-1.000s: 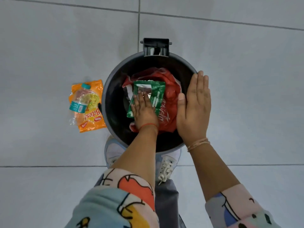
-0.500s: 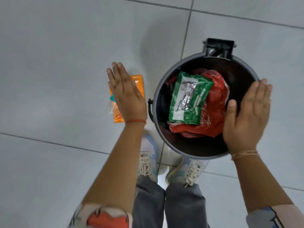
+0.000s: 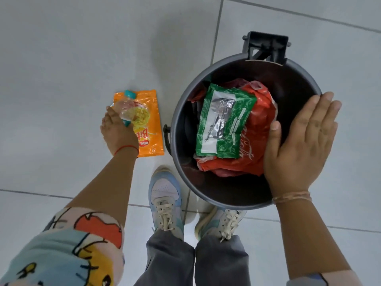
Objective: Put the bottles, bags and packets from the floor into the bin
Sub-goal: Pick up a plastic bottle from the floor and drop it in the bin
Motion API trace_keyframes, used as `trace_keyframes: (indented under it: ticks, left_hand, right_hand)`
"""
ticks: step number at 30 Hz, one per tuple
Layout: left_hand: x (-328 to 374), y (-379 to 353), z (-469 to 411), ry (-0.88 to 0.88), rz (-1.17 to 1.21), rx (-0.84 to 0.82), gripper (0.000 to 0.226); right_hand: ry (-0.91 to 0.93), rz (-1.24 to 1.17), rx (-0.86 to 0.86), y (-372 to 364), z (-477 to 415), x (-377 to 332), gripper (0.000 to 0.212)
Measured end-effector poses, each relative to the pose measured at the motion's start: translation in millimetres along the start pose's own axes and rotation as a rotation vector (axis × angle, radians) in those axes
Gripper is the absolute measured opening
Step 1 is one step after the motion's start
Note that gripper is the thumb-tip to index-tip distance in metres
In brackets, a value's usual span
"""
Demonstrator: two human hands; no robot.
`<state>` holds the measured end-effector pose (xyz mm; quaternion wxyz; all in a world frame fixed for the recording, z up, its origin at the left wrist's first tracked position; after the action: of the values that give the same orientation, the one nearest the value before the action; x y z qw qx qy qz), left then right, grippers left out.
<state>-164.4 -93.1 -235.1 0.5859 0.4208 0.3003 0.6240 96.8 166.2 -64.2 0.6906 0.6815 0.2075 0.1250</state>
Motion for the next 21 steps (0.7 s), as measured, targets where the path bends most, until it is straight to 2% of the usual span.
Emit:
trace_keyframes:
  ticks: [4, 8, 10, 11, 13, 16, 21]
  left_hand:
    - [33, 50, 43, -0.002, 0.296, 0.15, 0.067]
    - [94, 145, 130, -0.272, 0.399, 0.408, 0.069]
    - [125, 169, 176, -0.399, 0.422, 0.432, 0.072]
    - [140, 167, 193, -0.446, 0.407, 0.38, 0.074]
    - [171, 131, 212, -0.491, 0.317, 0.144, 0.074]
    - [193, 48, 206, -0.419, 0.11, -0.157, 0.072]
    - [202, -40, 168, -0.275, -0.075, -0.328, 0.064]
  right_hand:
    - [-0.02, -0.024, -0.004, 2, 0, 1, 0.058]
    - [-0.042, -0.087, -0.038, 7, -2, 1, 0.056]
    - [-0.048, -0.156, -0.072, 7, -3, 2, 0.055]
    - [-0.05, -0.192, -0.089, 8, -3, 3, 0.054]
    - [-0.05, -0.251, -0.116, 10, -4, 5, 0.053]
    - [-0.052, -0.284, -0.127, 12, -6, 5, 0.052]
    - [-0.045, -0.276, -0.119, 11, -5, 6, 0.052]
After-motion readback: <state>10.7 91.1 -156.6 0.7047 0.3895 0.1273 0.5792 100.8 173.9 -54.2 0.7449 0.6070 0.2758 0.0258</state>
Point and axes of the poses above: each hand's wrist, its own z-axis away from the middle knuckle, its own y-axis out of the back of the hand, x = y × z, the point moved 9 cm from there along -z, towards the middle knuckle, and after that the axes turned 1 degree about z, right-handed, at the moved point
